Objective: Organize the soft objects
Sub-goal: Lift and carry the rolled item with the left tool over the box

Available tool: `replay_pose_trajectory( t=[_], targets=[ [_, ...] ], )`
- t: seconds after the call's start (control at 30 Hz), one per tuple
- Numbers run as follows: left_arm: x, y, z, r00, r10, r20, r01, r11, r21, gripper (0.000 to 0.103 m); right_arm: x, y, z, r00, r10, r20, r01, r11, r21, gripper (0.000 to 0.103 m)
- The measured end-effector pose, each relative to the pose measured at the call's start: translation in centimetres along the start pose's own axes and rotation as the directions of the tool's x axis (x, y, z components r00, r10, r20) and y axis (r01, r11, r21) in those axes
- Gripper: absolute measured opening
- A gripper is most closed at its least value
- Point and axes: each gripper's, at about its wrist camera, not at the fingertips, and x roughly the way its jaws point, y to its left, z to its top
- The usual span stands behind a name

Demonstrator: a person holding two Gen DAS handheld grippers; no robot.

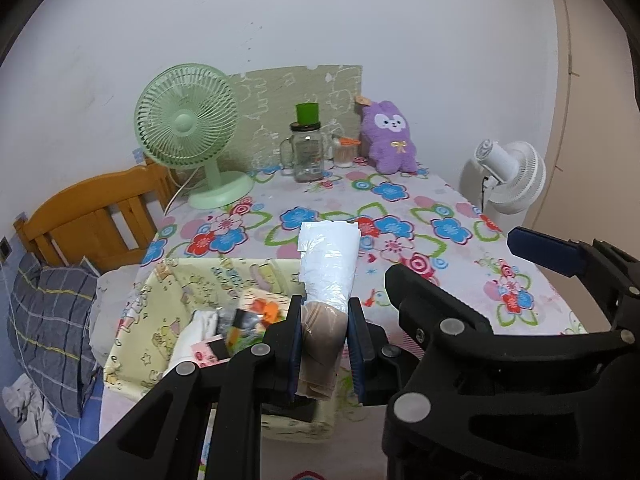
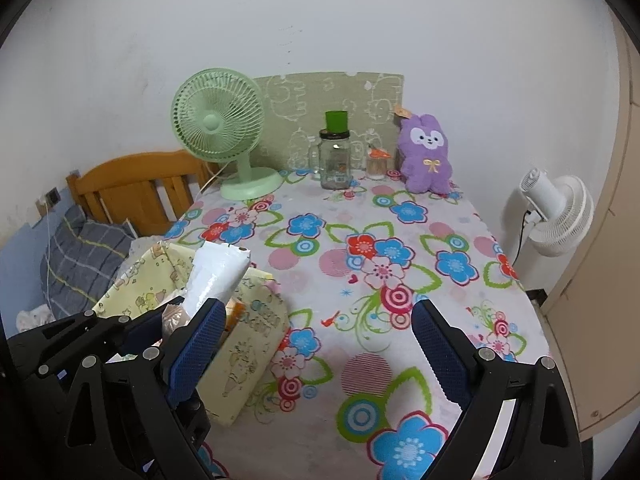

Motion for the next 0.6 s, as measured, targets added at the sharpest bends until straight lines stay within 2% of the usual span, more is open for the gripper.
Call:
replay_pose_trajectory(
  t=[0.43, 0.6],
  targets=[
    [2.9, 4.1, -1.0, 0.998, 0.034, -0.055, -0.036, 0.999, -0.029, 0.02, 4.0, 3.5, 0.0, 0.996, 0.046, -0.074, -0.046, 0.999, -0.007, 0.096],
    [3.9, 5.0, -1.2, 0.996, 0.038, -0.077, -0.041, 0.998, -0.042, 0.024, 5.4, 4.4, 0.0, 0.994, 0.045, -0.097, -0.048, 0.999, -0.022, 0.096]
  ],
)
